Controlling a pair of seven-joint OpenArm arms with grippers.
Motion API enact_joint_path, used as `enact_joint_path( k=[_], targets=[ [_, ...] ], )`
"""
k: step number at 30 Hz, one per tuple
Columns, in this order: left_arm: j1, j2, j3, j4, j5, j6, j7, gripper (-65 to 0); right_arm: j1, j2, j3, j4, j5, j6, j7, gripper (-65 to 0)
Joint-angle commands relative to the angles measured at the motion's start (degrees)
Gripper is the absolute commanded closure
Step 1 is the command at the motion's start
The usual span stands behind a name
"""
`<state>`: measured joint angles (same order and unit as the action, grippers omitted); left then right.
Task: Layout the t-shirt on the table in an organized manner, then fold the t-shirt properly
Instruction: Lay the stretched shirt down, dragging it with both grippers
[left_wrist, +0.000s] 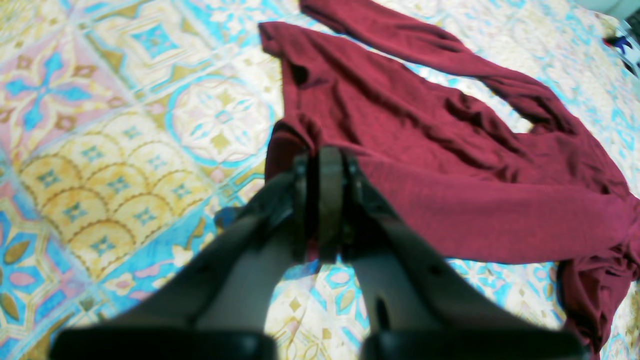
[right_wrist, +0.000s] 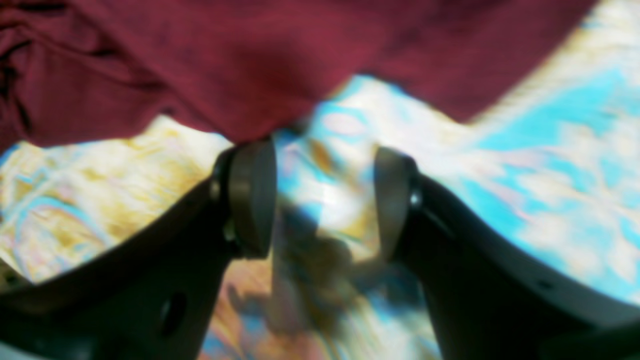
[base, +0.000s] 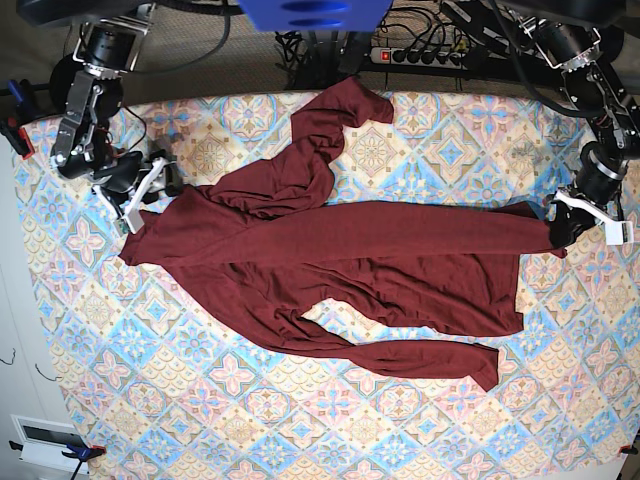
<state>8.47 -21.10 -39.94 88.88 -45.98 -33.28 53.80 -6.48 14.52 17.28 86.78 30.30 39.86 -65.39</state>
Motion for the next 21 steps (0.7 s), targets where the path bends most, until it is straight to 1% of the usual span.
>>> enact_joint_path(
  k=[1, 5, 7, 15, 21],
  targets=[
    [-0.5, -1.2, -0.4, 0.9, -1.1, -0.3, -1.4, 0.0, 0.9, 0.4, 0.3, 0.7, 0.6, 0.1, 0.3, -29.9],
    [-0.4, -1.2, -0.4, 0.9, -1.1, -0.3, -1.4, 0.0, 2.7, -0.2, 0.2, 0.6, 0.6, 0.1, 0.2, -30.0],
    [-0.4, -1.2, -0.4, 0.9, -1.1, -0.3, -1.4, 0.0, 3.1, -0.9, 0.2, 0.6, 0.6, 0.1, 0.2, -30.0],
    [-0.4, -1.2, -0.4, 0.9, -1.0, -0.3, -1.4, 0.0, 3.9, -1.3, 0.2, 0.5, 0.9, 0.1, 0.3, -30.0],
    [-0.4, -1.2, -0.4, 0.9, -1.0, -0.3, -1.4, 0.0, 6.3, -2.9, 0.2, -3.8, 0.7, 0.1, 0.4, -29.8]
  ],
)
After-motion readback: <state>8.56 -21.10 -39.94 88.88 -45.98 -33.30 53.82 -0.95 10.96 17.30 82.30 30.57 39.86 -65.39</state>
